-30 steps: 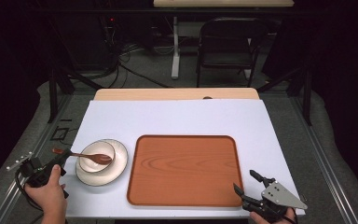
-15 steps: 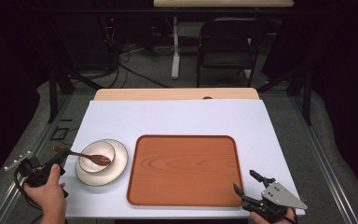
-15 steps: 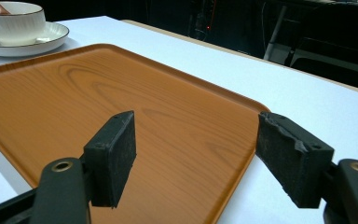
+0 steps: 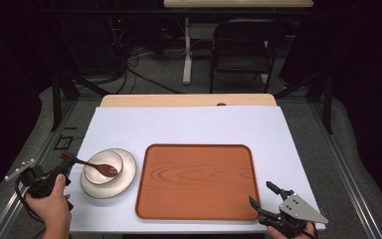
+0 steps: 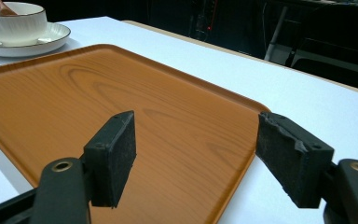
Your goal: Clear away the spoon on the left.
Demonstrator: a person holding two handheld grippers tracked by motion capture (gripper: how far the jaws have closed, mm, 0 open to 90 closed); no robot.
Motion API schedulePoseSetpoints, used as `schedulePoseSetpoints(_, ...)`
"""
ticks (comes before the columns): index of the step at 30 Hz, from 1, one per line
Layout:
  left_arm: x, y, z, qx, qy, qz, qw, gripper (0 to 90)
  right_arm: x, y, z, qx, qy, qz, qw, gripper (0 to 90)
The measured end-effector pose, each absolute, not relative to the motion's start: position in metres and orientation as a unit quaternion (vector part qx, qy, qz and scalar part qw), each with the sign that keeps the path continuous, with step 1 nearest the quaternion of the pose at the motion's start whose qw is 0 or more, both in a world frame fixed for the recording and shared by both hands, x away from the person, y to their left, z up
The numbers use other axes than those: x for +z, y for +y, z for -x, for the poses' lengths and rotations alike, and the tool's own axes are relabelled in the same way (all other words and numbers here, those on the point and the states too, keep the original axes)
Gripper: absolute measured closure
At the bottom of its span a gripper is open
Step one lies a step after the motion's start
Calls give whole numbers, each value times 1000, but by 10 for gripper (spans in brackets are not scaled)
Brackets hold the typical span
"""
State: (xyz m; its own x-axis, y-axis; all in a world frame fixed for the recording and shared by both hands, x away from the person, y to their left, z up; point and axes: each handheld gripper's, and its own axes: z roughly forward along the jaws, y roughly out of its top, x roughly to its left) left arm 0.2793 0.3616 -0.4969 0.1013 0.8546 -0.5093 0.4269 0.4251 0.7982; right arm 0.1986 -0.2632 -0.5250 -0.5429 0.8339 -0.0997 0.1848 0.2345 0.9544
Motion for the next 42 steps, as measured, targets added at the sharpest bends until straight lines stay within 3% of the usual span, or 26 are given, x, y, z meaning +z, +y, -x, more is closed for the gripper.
schedulePoseSetpoints(15,-471,339,-280,248,596,-564,515,846,-525,-263,-199,507,718,-355,320,283)
schedulePoseSetpoints(42,-439,335,-274,285,564,-601,489,847,-525,-263,-199,506,718,-355,321,283)
